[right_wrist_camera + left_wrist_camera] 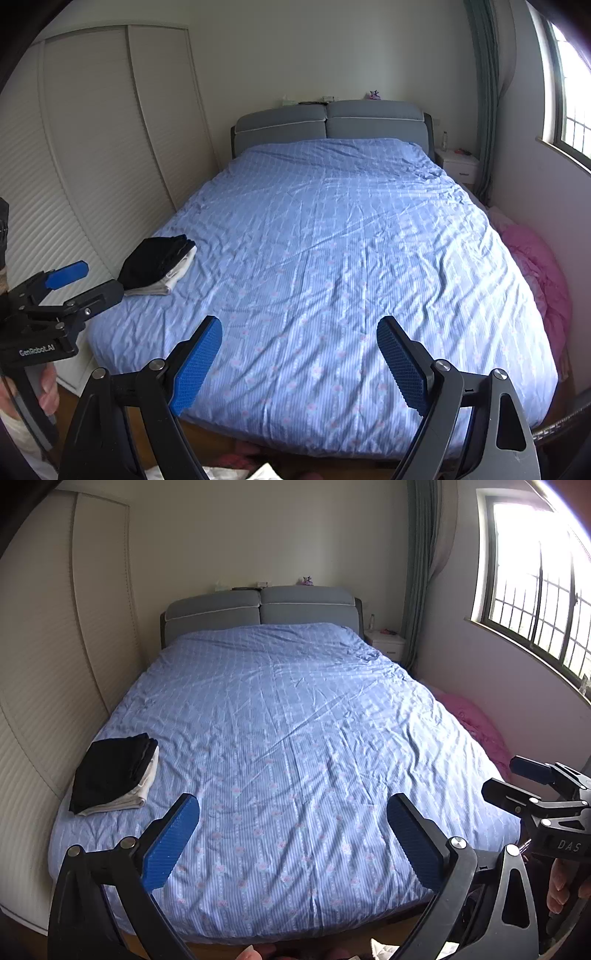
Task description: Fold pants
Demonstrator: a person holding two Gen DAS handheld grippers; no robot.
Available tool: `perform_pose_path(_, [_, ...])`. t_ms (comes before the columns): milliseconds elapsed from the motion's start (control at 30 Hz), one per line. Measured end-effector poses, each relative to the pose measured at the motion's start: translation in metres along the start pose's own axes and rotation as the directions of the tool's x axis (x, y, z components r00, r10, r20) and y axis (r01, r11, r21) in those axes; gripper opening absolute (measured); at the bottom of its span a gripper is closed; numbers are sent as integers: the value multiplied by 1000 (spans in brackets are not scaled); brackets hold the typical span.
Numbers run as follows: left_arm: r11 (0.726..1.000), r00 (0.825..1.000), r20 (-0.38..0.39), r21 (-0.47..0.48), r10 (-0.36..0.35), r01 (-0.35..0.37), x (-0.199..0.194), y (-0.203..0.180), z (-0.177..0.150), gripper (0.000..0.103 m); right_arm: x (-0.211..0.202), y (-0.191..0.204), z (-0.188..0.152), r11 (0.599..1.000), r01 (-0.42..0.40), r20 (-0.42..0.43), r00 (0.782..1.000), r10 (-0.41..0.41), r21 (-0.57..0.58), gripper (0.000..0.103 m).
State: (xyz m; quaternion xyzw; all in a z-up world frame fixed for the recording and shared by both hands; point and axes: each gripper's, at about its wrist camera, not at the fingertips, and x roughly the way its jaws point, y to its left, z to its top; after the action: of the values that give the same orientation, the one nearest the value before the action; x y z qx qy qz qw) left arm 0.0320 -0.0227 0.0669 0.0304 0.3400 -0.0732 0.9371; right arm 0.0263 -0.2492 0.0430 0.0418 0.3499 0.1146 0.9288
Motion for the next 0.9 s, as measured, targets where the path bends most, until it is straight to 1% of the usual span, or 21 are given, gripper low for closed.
perform_pose_path(267, [1000, 1000, 19, -4, -5, 5, 0, 0, 4, 103, 0, -4, 5, 1000, 2, 9, 1000, -2, 9, 87])
perform_pose_path(467, [1000, 1000, 9, 8, -1, 1, 5, -1, 5, 103, 0, -3, 6, 1000, 4, 13, 1000, -4, 10, 87])
perform_pose_path(900, [1000, 1000, 16, 9, 12, -12, 6, 1, 6, 103, 1, -2, 8, 1000, -3, 9, 1000, 3, 7, 87])
